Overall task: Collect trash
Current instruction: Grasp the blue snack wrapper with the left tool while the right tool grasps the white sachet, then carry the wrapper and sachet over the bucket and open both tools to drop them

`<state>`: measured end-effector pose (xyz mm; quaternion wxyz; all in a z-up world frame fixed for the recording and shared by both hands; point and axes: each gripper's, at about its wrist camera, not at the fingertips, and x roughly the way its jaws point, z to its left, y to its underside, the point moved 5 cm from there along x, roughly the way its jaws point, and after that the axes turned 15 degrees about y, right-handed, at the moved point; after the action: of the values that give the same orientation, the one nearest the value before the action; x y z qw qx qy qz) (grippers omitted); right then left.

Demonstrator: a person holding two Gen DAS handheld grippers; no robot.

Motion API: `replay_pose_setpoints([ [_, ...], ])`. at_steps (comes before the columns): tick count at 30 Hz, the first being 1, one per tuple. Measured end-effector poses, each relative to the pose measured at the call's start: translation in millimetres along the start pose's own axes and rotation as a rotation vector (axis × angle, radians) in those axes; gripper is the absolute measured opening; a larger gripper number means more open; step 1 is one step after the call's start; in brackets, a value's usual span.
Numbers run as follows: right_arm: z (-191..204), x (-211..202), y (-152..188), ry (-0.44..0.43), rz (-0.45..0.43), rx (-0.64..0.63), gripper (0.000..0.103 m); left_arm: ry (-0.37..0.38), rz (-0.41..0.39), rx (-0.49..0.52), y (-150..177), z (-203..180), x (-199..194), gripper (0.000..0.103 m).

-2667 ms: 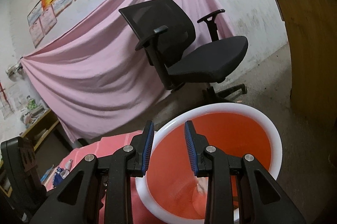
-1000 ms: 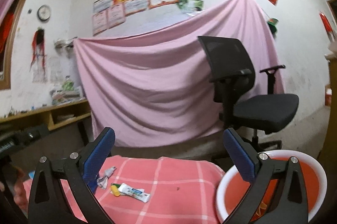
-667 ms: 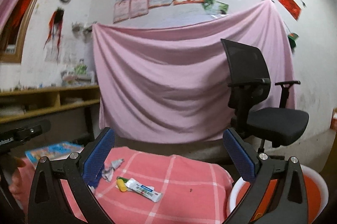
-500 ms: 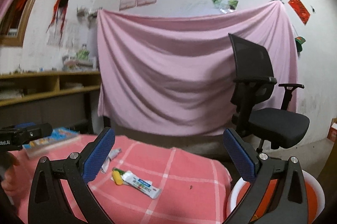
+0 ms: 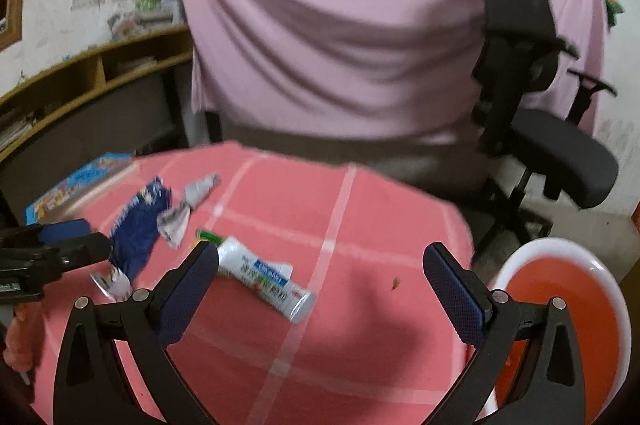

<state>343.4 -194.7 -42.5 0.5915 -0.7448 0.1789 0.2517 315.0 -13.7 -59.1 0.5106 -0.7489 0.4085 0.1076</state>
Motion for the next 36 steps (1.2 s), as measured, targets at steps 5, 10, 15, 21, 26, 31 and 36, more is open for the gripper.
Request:
replay_pose_setpoints([
  [5,17.9,3.9,4.7,-0.037,0.035,-0.077,0.096,0.018,-0.01,-0.06,-1.7,7.3,0.3,0.04],
  [10,25.1,13.1,5.9,-0.078,0.079,-0.095,0.082,0.014,0.011,-0.098,-4.9,16.2,3.0,0.018],
  [15,29.8,26.4,11.4,-0.108,0.165,-0.116,0.079,0.026,0.022,-0.093,-6.8,15.7,2.4,0.011],
  [21,42.1,22.4,15.8,-0.116,0.17,-0.181,0.057,0.035,0.03,-0.065,-5.2,10.2,1.8,0.006],
  [26,43.6,17.3,16.7,-0.129,0.159,-0.19,0.039,0.038,0.021,-0.058,-1.2,9.7,-3.7,0.006],
  [31,45.7,13.9,18.2,-0.146,0.159,-0.193,0.022,0.04,0.004,-0.063,-0.7,9.1,-7.1,0.005],
  [36,49.6,7.7,17.7,-0.14,0.132,-0.201,0.021,0.043,-0.045,-0.027,-0.7,0.6,-16.7,0.005],
])
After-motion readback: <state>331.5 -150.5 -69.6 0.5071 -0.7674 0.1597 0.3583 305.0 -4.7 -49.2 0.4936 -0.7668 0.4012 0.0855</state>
